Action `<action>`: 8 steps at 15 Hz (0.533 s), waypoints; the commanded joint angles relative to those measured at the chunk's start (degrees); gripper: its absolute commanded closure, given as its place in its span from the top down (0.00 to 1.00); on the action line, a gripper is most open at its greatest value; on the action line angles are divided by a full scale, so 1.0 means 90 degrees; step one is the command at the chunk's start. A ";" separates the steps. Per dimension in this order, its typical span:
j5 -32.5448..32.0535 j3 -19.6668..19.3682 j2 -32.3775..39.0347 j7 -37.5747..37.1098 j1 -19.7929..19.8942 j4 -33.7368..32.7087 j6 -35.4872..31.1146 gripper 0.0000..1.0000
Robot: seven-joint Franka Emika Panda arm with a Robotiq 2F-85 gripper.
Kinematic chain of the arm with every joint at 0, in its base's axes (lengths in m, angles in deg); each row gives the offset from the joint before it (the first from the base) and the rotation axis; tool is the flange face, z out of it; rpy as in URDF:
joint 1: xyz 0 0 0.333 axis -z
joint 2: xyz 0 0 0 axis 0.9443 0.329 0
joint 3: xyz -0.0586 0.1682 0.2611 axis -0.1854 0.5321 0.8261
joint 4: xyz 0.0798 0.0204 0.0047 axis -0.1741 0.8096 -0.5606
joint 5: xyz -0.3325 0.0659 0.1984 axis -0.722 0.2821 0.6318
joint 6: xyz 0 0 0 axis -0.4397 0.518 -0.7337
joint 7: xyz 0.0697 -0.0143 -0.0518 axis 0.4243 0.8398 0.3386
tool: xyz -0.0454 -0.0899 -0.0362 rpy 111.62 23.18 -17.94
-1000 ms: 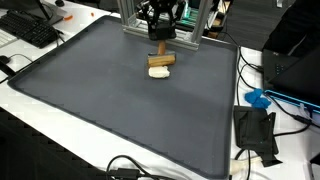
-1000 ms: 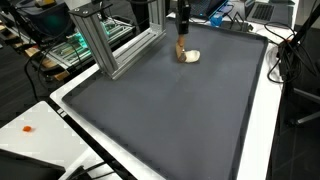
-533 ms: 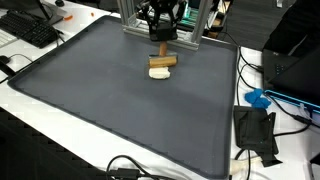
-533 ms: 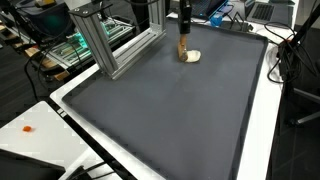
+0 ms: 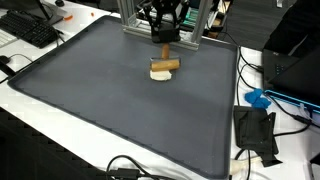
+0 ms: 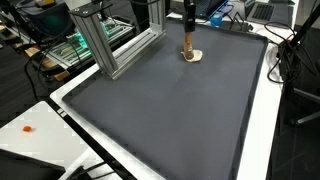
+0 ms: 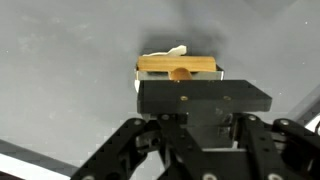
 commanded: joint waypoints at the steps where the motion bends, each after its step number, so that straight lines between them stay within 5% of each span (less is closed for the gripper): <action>1: 0.0221 0.0111 0.0318 -0.0076 -0.0096 0.0015 -0.0511 0.23; 8: 0.0153 0.0246 0.0691 -0.0264 -0.0156 -0.0046 -0.1133 0.23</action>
